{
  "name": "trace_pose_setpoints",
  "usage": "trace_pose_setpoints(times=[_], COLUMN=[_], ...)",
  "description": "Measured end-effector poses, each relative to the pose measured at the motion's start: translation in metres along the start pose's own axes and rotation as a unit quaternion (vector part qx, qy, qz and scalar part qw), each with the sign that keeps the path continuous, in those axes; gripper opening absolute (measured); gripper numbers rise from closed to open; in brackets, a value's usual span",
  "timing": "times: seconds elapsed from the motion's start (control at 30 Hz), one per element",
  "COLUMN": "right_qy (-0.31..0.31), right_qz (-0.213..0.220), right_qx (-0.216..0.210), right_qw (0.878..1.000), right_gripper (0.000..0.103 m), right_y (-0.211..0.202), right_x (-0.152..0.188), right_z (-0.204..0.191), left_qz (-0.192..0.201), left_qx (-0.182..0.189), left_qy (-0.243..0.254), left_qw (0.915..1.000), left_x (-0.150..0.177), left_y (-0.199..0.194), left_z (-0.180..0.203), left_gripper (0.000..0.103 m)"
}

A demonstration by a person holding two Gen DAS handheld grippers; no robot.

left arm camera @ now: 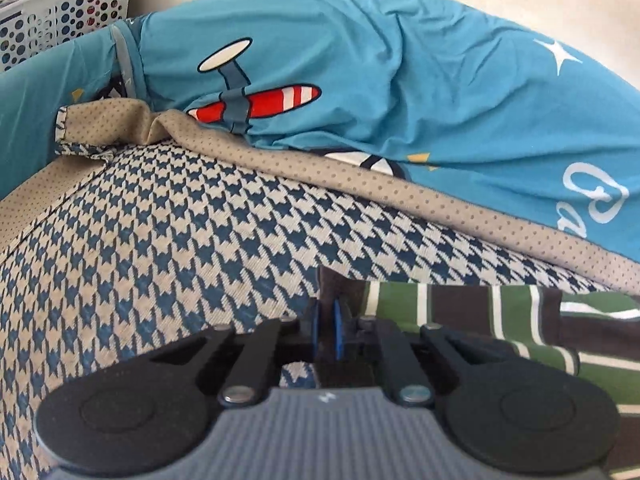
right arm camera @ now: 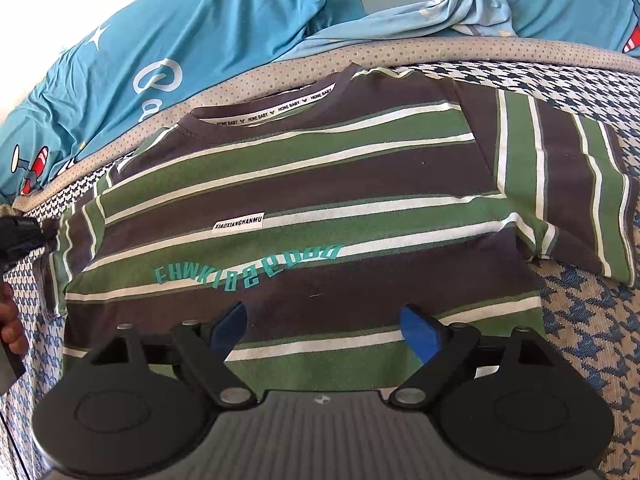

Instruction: Fold clothes

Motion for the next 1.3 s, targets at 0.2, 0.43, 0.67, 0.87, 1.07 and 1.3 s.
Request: trace_pose_setpoints(times=[0.2, 0.43, 0.67, 0.87, 1.07, 1.3], right_qy=[0.002, 0.002, -0.002, -0.005, -0.013, -0.020], right_qz=[0.000, -0.001, -0.001, -0.002, -0.004, -0.007], right_qx=[0.000, 0.000, 0.003, 0.003, 0.005, 0.011], right_qw=[1.000, 1.000, 1.000, 1.000, 1.000, 1.000], right_gripper=[0.085, 0.085, 0.086, 0.086, 0.089, 0.095], right_y=[-0.001, -0.002, -0.002, -0.002, 0.000, 0.004], right_x=[0.000, 0.000, -0.001, 0.001, 0.001, -0.001], right_z=[-0.002, -0.002, -0.002, -0.002, -0.004, -0.007], left_qz=[-0.004, 0.005, 0.014, 0.004, -0.006, -0.004], left_qx=[-0.014, -0.026, 0.043, 0.141, 0.208, 0.257], left_qy=[-0.017, -0.068, -0.052, 0.007, 0.070, 0.130], left_qw=[0.9997, 0.9973, 0.9976, 0.9899, 0.9756, 0.9577], left_x=[-0.001, -0.006, -0.008, 0.003, 0.004, -0.005], left_y=[-0.003, -0.014, -0.027, -0.024, -0.024, -0.025], left_z=[-0.003, -0.019, 0.008, 0.060, 0.112, 0.158], left_gripper=[0.016, 0.021, 0.028, 0.031, 0.031, 0.031])
Point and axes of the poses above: each gripper's, at about its wrist camera, not at the fingertips, and y roughly the way its jaws point, z to its right, x to its underside, the point moved 9 cm from there along y, roughly the way its jaws point, and after that the axes turned 11 degrees about -z, right-handed, at the moved point
